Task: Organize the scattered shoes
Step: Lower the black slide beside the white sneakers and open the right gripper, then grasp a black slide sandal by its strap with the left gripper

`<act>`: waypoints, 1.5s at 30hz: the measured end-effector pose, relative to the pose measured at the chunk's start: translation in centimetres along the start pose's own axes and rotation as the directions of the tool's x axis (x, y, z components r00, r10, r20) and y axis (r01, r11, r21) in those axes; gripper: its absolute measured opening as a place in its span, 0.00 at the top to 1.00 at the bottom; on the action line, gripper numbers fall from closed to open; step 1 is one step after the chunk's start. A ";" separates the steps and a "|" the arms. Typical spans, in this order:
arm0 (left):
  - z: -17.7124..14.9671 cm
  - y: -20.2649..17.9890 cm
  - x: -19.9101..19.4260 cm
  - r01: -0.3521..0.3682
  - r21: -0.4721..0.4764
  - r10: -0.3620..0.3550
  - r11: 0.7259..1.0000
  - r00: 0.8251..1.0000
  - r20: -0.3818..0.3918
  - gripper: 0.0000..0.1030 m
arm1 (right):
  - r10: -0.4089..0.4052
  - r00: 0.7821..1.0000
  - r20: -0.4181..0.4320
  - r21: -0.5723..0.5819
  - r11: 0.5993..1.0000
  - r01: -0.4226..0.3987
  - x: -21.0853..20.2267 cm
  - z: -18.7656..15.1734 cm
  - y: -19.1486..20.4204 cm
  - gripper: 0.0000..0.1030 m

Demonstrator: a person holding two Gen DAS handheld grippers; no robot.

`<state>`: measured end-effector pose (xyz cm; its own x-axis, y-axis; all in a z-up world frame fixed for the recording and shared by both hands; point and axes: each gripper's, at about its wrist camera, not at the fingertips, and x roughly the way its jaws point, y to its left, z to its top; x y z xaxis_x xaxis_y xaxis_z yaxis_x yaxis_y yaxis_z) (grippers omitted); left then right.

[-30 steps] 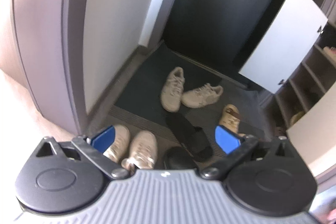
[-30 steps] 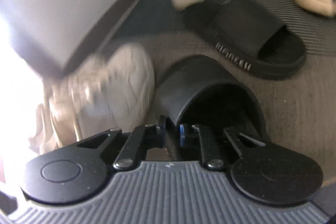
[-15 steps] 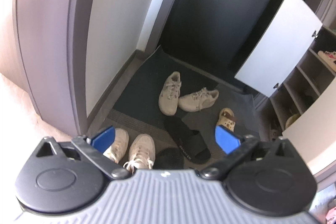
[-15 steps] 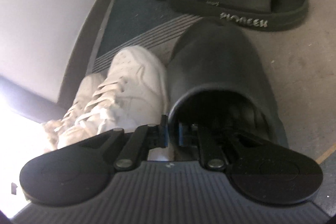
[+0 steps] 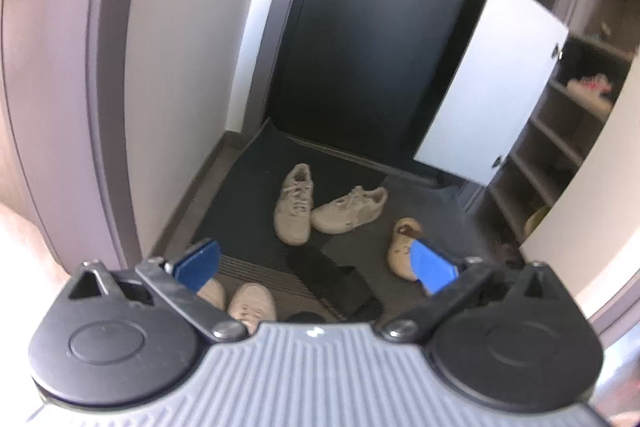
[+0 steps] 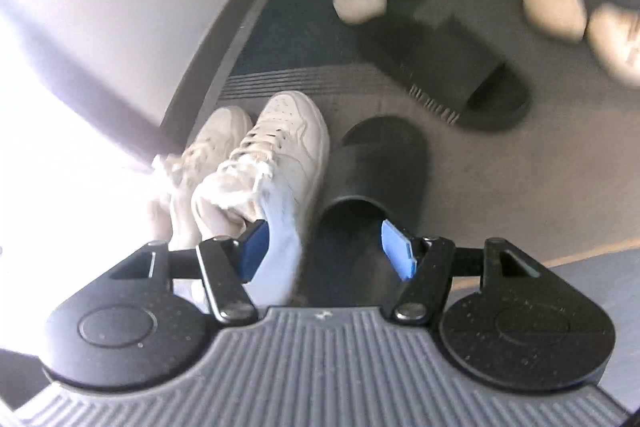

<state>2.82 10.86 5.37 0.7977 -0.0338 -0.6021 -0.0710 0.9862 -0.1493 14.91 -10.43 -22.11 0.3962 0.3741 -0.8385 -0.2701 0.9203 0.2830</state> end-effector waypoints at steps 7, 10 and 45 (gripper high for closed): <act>1.6 -6.0 3.4 -0.033 0.323 0.008 0.946 0.997 0.079 0.00 | -0.006 0.995 0.100 0.071 0.998 -0.001 -10.3 -2.3 -5.0 0.15; 1.1 -8.4 7.0 0.027 0.403 -0.061 0.915 0.996 0.072 0.00 | -0.021 0.991 0.130 0.085 0.996 0.010 -11.1 -2.2 -5.9 0.15; -22.8 -18.0 54.6 0.179 0.714 0.011 0.677 0.967 -0.253 0.01 | -0.065 0.988 0.140 0.371 0.929 0.008 -2.3 -8.2 -17.9 0.15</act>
<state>34.04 -12.42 -42.69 0.6195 -0.0626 -0.7825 0.5224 0.7769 0.3514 11.57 -28.70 -29.05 0.5320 0.3263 -0.7813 0.0780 0.8999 0.4290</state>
